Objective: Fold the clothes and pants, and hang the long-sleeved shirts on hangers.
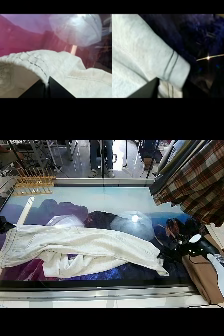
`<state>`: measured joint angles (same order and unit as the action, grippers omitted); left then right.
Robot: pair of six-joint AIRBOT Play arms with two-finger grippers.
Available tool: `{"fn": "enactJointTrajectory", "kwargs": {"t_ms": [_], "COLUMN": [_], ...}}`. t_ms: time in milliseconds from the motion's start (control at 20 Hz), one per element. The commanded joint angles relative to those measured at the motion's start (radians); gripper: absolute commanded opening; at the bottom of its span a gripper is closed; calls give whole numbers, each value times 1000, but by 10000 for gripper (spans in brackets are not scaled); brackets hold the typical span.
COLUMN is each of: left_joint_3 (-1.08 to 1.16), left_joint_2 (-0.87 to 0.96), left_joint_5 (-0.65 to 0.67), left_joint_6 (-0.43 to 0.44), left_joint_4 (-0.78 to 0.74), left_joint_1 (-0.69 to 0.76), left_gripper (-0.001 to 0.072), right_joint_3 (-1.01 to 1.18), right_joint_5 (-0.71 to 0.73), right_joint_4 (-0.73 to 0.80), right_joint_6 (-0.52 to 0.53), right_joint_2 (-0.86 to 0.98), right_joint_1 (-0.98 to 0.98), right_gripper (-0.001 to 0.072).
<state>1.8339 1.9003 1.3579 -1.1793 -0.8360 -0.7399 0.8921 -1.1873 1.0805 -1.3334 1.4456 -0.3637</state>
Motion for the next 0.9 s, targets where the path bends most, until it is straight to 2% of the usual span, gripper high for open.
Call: {"fn": "enactJointTrajectory", "kwargs": {"t_ms": [0, 200, 250, 500, 650, 850], "left_joint_3": [1, 1, 1, 45, 153, 186], "left_joint_2": [-3, -8, -13, -83, -126, -139], "left_joint_5": [3, 9, 9, 11, 9, 56], "left_joint_6": [-4, -3, -4, -4, -56, -68], "left_joint_4": [23, 108, 116, 211, 235, 232], "left_joint_1": [-2, -17, -23, -63, -102, -142], "left_gripper": [27, 26, 26, 25, 25, 26], "right_joint_3": [3, 79, 108, 282, 402, 410], "right_joint_5": [22, -10, -31, -149, -196, -226], "right_joint_4": [-28, -40, -40, 2, 68, 76], "right_joint_6": [32, 42, 42, 56, 56, 69], "right_joint_2": [19, 6, 3, -54, -106, -123], "right_joint_1": [9, 9, 9, 8, 8, 8], "right_gripper": [196, 148, 24, 28, 27, 28]}}
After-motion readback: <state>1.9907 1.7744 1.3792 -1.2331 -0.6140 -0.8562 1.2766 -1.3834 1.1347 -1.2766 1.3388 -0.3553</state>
